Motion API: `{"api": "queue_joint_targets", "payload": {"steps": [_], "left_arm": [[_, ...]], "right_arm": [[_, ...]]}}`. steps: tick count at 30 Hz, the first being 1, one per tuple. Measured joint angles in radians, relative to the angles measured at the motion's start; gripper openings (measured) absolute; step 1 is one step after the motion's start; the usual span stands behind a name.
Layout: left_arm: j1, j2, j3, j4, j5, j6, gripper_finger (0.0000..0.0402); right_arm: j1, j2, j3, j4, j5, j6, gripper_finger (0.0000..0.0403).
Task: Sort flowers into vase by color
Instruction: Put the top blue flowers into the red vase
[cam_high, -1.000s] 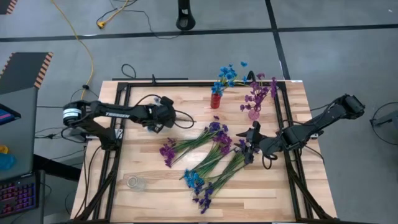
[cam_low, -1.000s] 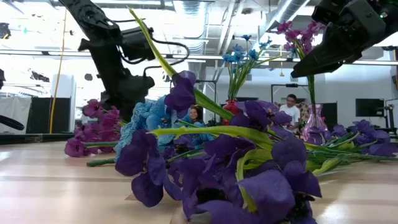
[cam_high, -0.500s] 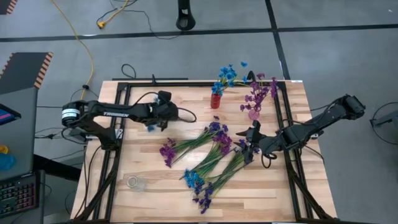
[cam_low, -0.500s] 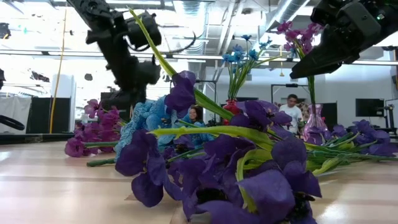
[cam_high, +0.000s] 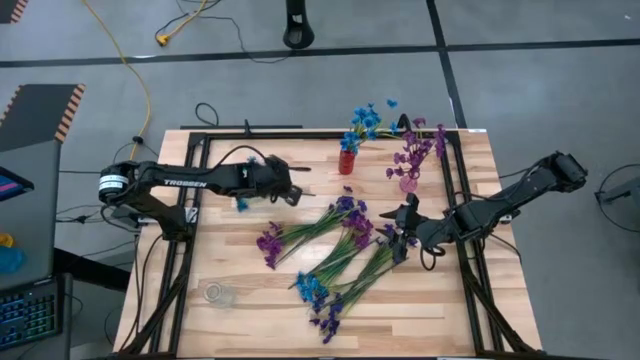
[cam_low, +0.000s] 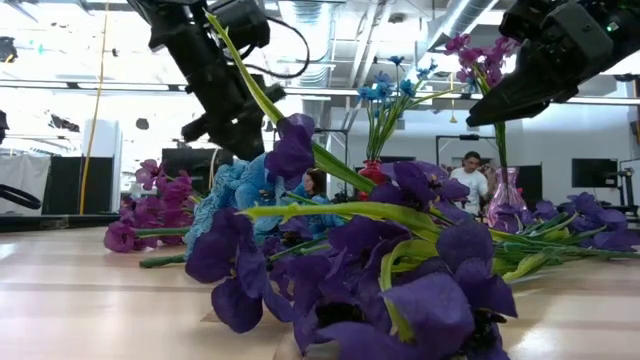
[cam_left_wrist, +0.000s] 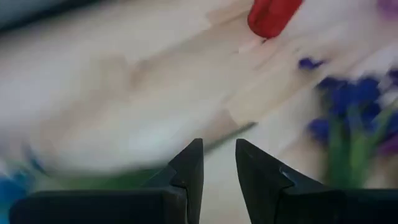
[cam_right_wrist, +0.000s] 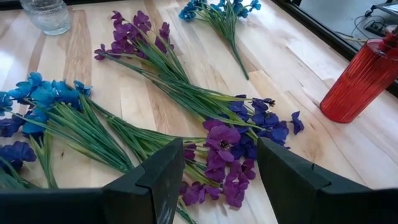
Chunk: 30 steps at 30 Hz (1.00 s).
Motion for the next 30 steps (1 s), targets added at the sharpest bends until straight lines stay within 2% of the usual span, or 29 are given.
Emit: {"api": "queue_joint_targets", "payload": {"steps": [3,9,15,23,30], "left_arm": [[0.0,0.0,-0.009,0.001,0.048,-0.209,0.0083],[0.0,0.001,-0.037,-0.012,0.122,-0.518,0.0083],[0.0,0.001,-0.037,-0.016,0.124,-0.632,0.0083],[0.002,0.001,-0.038,-0.066,0.082,-0.919,0.0083],[0.003,0.002,-0.038,-0.1,0.001,-1.062,0.0083]], "right_arm": [[0.0,0.0,0.0,0.002,0.0,0.0,0.023],[0.0,0.0,0.0,0.003,0.0,0.0,0.023],[0.0,0.0,0.0,0.003,0.0,0.0,0.023],[0.0,0.0,0.0,0.003,0.0,0.0,0.023],[0.0,0.0,0.0,0.003,0.0,0.0,0.023]]}}
